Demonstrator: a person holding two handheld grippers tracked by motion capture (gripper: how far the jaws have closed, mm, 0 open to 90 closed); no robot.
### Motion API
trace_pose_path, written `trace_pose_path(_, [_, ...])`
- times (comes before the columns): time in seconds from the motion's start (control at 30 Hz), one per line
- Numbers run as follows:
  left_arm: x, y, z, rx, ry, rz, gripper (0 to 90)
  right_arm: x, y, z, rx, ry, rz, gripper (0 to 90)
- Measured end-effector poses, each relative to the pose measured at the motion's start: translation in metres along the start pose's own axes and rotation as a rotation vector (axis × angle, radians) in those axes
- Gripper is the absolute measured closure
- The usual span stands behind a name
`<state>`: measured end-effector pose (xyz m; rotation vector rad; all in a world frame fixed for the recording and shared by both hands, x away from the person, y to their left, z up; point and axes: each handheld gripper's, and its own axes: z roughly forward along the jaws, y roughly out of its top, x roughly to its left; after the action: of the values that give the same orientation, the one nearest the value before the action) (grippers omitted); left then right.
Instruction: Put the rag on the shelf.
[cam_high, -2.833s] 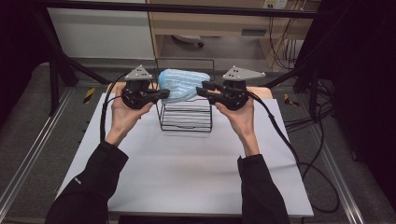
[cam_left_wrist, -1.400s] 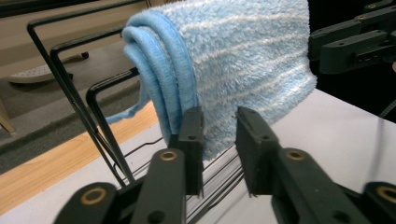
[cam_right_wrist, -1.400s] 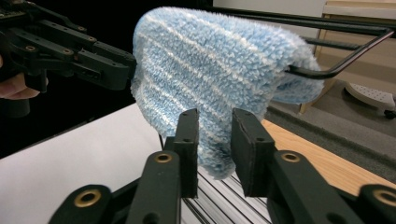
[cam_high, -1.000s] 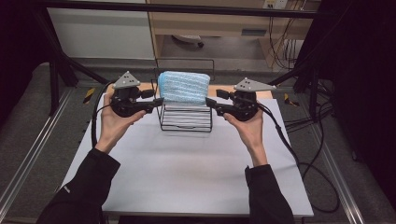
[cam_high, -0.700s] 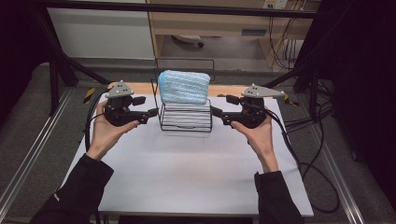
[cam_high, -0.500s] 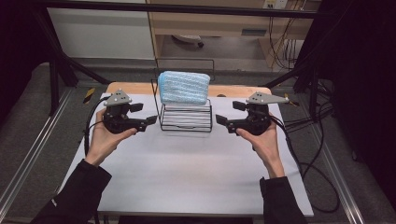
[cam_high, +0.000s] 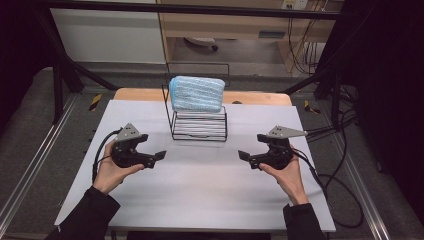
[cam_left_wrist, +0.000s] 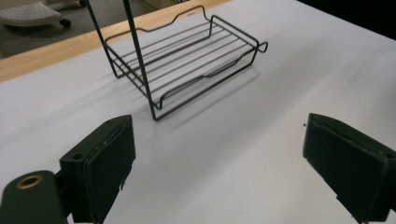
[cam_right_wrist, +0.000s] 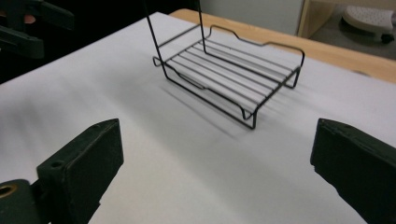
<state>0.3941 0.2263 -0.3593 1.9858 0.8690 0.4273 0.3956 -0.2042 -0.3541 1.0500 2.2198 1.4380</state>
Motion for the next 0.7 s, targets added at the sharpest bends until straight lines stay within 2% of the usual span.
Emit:
trace_pose_path(0.27, [0.004,-0.032,0.0,0.001,-0.017,-0.025,9.2,-0.011,-0.037,-0.002,0.04,-0.011,0.032,0.6])
trace_pose_path(0.43, [0.008,-0.05,0.001,0.027,-0.023,-0.028,9.5,-0.02,-0.057,-0.007,0.063,-0.008,0.04,0.5])
trace_pose_path(0.7, [0.017,-0.076,0.004,0.063,-0.001,-0.038,9.6,-0.034,-0.089,-0.016,0.119,-0.019,0.078,0.6])
